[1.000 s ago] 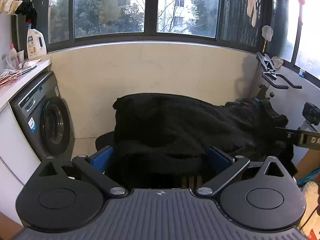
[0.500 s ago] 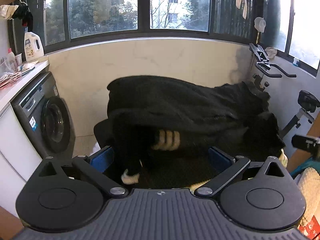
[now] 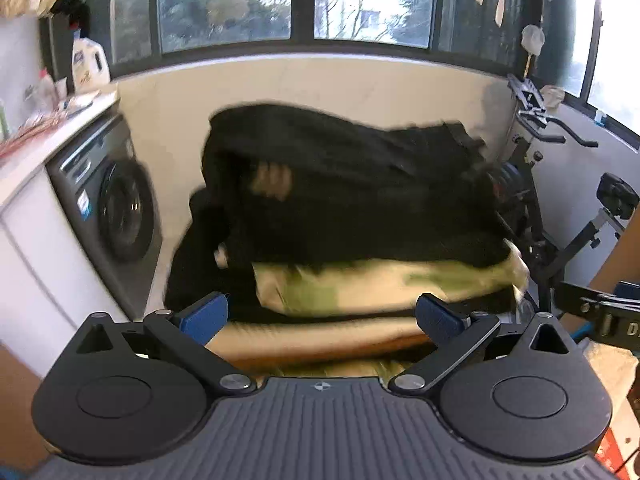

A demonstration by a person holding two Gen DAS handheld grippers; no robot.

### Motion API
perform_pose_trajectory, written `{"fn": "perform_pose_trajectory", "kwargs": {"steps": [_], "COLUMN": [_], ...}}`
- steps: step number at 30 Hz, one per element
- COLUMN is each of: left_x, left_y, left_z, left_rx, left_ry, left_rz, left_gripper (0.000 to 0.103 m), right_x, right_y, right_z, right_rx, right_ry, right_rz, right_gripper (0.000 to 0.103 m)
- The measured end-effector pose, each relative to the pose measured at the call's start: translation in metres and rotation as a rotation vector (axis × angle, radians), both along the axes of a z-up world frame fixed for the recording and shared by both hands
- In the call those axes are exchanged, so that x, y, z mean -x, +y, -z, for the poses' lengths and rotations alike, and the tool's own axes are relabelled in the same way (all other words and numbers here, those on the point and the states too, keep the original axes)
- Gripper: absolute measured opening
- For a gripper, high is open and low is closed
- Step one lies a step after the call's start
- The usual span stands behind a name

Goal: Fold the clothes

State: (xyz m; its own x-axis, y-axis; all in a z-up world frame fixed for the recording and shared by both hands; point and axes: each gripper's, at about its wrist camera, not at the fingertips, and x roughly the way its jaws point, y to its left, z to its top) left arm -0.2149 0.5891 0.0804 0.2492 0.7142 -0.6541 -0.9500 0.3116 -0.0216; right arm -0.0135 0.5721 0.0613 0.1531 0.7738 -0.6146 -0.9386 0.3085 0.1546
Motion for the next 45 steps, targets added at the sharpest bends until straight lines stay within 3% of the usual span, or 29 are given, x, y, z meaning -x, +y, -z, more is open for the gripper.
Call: {"fn": "perform_pose_trajectory", "kwargs": {"steps": [10, 18, 25, 31, 38, 45], "left_x": [-0.031, -0.043, -0.05, -0.04, -0.014, 0.007], "left_y": [-0.11, -0.17, -0.199, -0.218, -0.241, -0.267], "left_z": [0.039, 0.044, 0.044, 0.049, 0.062, 0.062], "left_rx": [0.087, 0.107, 0.094, 0.081, 0.117, 0.107], "left_ry": [0.046, 0.072, 0.082, 0.083, 0.092, 0.112], "left_rz": [-0.127, -0.151, -0.125, -0.097, -0.08, -0.048], "left_gripper": [0.102, 0.102, 0.102, 0.102, 0.102, 0.102], "right_x": [-0.029, -0.037, -0.036, -0.015, 0.009, 0.041], "right_y": [-0.073, -0.126, -0.169, -0.21, -0.242, -0.267], "right_z": [0.033, 0.058, 0.064, 0.066, 0.074, 0.076], "right_rx": [0.059, 0.12, 0.121, 0.067, 0.106, 0.131], "right_ry": [0.023, 0.103, 0.106, 0.047, 0.099, 0.076], "right_rz": [-0.146, -0.228, -0.199, -0.143, -0.058, -0.016], "right_gripper": [0.102, 0.102, 0.102, 0.102, 0.102, 0.102]}}
